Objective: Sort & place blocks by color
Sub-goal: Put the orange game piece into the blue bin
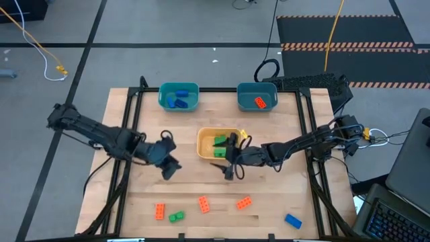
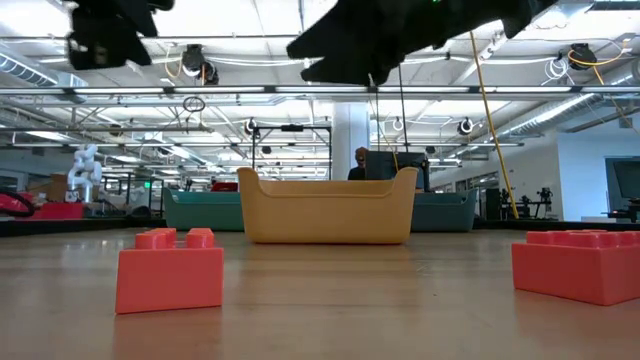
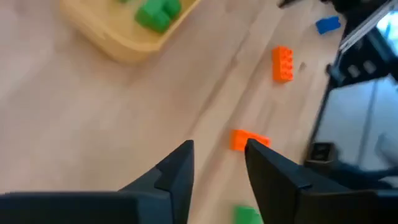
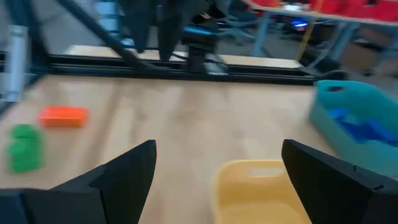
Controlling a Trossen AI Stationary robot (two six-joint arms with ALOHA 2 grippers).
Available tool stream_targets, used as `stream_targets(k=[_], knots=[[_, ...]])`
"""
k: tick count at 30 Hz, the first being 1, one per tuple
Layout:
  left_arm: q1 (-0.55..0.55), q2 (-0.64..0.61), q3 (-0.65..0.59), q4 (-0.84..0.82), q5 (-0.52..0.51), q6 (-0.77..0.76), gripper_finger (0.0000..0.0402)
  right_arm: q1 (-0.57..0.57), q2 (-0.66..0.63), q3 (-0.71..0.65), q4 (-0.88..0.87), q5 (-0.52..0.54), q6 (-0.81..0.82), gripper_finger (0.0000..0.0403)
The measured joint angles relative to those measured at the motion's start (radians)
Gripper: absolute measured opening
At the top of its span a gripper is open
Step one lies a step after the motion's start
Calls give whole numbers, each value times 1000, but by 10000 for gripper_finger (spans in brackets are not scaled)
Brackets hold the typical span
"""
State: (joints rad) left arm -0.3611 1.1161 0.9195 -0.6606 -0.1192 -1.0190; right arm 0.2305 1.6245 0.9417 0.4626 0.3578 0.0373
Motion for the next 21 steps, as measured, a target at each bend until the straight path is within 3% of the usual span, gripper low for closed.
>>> stream_targets(k=[7, 13, 21], knots=[[-178, 56, 0, -154, -53, -395, 101, 21, 0, 0, 62, -130, -13, 339], [-293, 118, 0, -314, 63, -713, 93, 20, 0, 0, 155, -151, 7, 339], [-444, 199, 0, -261, 217, -1000, 93, 20, 0, 0, 179, -150, 98, 339]])
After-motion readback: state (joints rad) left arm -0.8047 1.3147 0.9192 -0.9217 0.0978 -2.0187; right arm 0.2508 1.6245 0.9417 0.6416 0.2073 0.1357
